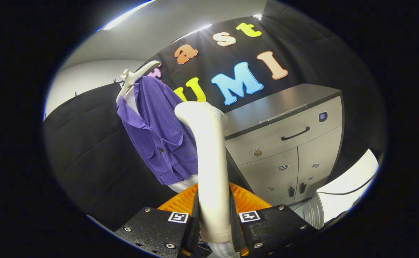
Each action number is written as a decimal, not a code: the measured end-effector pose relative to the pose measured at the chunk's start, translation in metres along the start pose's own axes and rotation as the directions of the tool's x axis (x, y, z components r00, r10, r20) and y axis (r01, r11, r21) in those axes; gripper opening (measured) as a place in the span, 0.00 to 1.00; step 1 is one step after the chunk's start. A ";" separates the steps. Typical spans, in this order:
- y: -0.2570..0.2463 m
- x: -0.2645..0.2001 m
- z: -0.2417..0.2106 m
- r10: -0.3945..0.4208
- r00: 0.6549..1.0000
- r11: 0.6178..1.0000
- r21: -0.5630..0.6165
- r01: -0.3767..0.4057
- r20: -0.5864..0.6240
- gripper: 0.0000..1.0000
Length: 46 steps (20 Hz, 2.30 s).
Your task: Iron the clothes twice with a garment steamer, once on the left side and once on the right side.
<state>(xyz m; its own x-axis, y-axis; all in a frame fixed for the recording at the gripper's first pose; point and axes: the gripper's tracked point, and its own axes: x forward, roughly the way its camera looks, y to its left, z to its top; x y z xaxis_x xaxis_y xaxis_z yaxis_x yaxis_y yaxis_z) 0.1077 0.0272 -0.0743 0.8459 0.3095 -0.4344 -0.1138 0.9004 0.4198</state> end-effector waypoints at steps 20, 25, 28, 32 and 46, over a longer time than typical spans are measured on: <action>0.133 0.016 0.123 0.103 0.951 0.937 -0.350 0.005 0.291 0.37; 0.160 0.057 0.159 0.147 0.937 0.930 -0.366 -0.023 0.315 0.37; 0.175 0.084 0.176 0.166 0.934 0.926 -0.375 -0.037 0.317 0.37; 0.198 0.122 0.197 0.185 0.929 0.917 -0.395 -0.047 0.320 0.36; 0.210 0.175 0.159 0.172 0.950 0.881 -0.473 -0.029 0.261 0.37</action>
<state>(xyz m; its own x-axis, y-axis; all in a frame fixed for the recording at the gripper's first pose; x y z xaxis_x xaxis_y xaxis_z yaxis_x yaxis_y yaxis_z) 0.3151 0.2214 0.0643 0.9201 0.3688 -0.1321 -0.3714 0.9285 0.0054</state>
